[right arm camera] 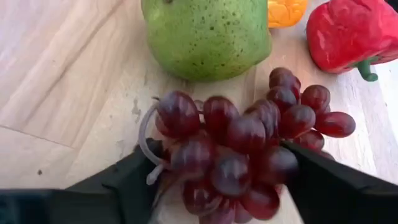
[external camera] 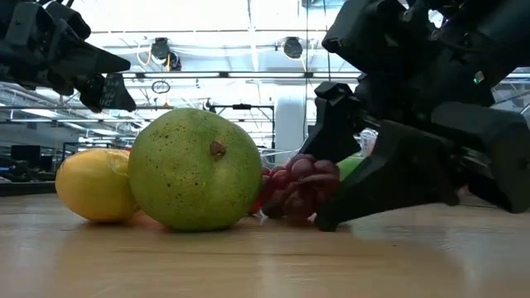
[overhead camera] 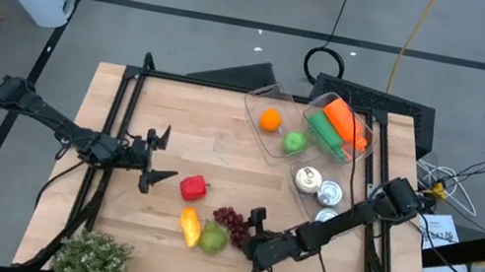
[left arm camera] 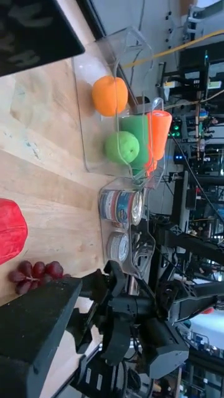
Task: Pick & Place Food Item
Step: Put the purple grapes into the top left transparent bin
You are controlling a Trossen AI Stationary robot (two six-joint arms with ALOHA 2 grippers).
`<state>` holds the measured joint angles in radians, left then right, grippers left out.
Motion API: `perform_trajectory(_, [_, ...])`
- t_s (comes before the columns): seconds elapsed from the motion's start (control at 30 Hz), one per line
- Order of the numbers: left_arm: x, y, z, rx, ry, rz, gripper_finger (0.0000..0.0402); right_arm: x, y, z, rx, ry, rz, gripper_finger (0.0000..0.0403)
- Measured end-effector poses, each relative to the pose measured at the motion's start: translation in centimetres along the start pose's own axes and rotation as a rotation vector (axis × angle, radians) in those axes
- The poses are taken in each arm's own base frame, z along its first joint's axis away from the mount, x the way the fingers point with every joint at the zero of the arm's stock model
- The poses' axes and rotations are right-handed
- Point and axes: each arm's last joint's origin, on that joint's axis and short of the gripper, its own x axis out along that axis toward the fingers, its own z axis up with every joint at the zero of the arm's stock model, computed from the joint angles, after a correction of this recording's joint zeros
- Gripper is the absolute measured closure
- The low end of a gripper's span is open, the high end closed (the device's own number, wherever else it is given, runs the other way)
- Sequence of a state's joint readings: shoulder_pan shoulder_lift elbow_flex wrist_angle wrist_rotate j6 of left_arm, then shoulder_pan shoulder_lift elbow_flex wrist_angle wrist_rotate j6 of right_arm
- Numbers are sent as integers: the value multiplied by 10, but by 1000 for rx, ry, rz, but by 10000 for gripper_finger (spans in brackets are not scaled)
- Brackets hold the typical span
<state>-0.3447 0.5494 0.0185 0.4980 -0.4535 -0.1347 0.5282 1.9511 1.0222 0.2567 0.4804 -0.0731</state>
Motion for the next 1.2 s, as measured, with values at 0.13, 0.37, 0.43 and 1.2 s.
perform_trajectory(0.13, [0, 0, 0, 10, 0, 0, 68, 3, -5, -2, 15, 19, -4, 175])
perform_trajectory(0.37, [0, 0, 0, 9, 0, 0, 68, 6, -13, -5, 75, 45, -21, 297])
perform_trajectory(0.43, [0, 0, 0, 9, 0, 1, 68, 4, -13, -3, 69, 43, -19, 328])
perform_trajectory(1.2, [0, 0, 0, 8, 1, 0, 68, -117, -133, 46, 218, -66, -358, 389])
